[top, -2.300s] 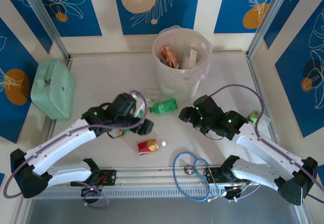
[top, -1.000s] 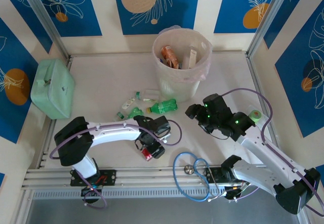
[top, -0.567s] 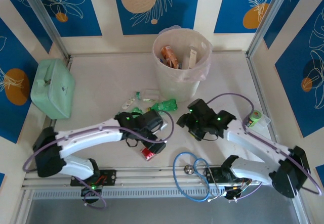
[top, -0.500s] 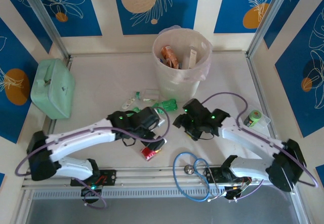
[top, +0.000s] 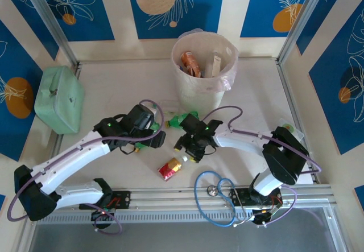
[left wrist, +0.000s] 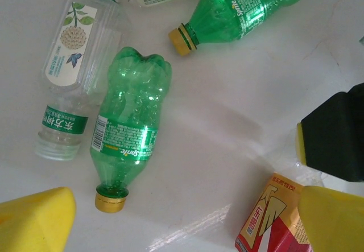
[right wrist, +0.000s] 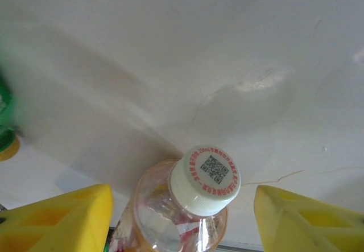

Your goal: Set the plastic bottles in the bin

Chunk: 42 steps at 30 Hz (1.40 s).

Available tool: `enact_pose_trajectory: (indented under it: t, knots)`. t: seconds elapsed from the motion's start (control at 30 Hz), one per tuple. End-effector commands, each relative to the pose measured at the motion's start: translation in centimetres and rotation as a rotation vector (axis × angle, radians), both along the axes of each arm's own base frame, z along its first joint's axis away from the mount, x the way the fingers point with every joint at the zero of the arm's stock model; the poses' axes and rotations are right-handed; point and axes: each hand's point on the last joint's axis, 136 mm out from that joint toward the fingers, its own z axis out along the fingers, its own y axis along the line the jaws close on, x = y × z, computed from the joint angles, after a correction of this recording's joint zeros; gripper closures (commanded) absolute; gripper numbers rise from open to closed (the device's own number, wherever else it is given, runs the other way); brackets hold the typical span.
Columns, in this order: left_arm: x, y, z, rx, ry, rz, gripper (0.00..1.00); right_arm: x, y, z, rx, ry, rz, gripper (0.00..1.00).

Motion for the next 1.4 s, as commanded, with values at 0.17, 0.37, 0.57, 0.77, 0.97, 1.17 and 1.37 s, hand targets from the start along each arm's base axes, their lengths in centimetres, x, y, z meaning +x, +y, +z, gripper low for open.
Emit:
enact_pose_trajectory:
  t: [0.17,0.37,0.57,0.77,0.97,1.17,1.37]
  knots:
    - [-0.3,0.8,-0.8,-0.030,0.013,0.031,0.00,-1.1,1.0,-0.6,0.025,0.097,-0.027,0.34]
    - [-0.5,0.9,-1.3,-0.039,0.028,0.039,0.02,-1.5,1.2,-2.0,0.029,0.148,-0.037,0.36]
    - [-0.6,1.1,-1.6,-0.044,0.034,0.045,0.02,-1.1,1.0,-2.2,0.024,0.141,-0.042,0.42]
    - [-0.7,1.0,-1.5,-0.049,0.036,0.038,0.04,-0.9,1.0,-2.4,0.022,0.135,-0.043,0.49]
    - [-0.7,0.9,-1.7,-0.057,0.044,0.041,0.06,-0.8,0.9,-2.7,0.011,0.138,-0.043,0.50]
    - [-0.8,0.9,-1.7,-0.062,0.044,0.040,0.06,-0.6,0.9,-3.2,0.003,0.150,-0.039,0.47]
    - [-0.8,0.9,-2.0,-0.057,0.051,0.045,0.07,-0.3,1.0,-2.8,-0.002,0.127,-0.030,0.56]
